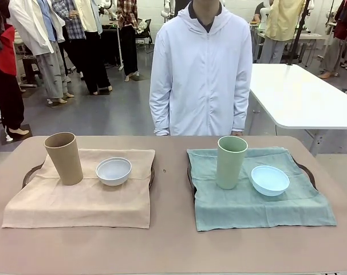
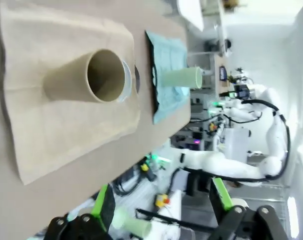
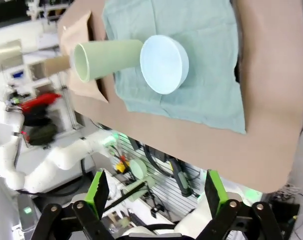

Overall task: Set up a tray with a mat and arrange the tableware.
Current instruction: Place the Picnic Bowl and Reusable plastic cup back onto the Handle tray in front of the human's position.

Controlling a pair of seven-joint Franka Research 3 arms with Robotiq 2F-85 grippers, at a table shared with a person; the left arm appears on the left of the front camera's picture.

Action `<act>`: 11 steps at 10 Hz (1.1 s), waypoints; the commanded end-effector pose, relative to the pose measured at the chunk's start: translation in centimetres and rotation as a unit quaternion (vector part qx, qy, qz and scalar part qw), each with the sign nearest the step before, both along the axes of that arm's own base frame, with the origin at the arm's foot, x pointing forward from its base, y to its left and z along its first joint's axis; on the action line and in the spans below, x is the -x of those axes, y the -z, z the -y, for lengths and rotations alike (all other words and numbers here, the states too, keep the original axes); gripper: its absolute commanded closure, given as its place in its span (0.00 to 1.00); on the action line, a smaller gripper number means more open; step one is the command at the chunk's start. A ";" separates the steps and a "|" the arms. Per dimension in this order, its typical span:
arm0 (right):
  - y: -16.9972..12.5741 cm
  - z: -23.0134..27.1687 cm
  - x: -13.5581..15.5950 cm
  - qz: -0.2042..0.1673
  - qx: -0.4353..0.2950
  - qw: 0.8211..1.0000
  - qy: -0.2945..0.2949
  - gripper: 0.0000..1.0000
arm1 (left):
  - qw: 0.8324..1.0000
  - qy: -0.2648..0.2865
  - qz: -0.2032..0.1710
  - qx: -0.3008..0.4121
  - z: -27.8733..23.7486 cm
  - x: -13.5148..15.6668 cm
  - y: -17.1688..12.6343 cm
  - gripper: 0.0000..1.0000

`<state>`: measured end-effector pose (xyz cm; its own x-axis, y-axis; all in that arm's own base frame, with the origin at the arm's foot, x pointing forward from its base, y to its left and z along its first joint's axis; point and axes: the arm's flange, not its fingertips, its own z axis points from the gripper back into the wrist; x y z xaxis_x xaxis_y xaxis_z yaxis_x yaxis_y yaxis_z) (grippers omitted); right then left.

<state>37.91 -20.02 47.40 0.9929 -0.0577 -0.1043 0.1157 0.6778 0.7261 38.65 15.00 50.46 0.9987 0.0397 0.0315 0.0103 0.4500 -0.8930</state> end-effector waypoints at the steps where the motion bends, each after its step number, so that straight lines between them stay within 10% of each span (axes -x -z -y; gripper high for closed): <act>1: 1.5 1.8 0.7 0.003 -0.059 0.997 0.042 0.00 | 0.998 0.000 -0.026 0.057 -1.7 -2.0 0.5 0.00; 11: 2.7 3.9 3.0 -0.044 -0.074 0.990 0.114 0.00 | 0.997 -0.004 -0.041 0.060 -2.4 -2.6 3.2 0.00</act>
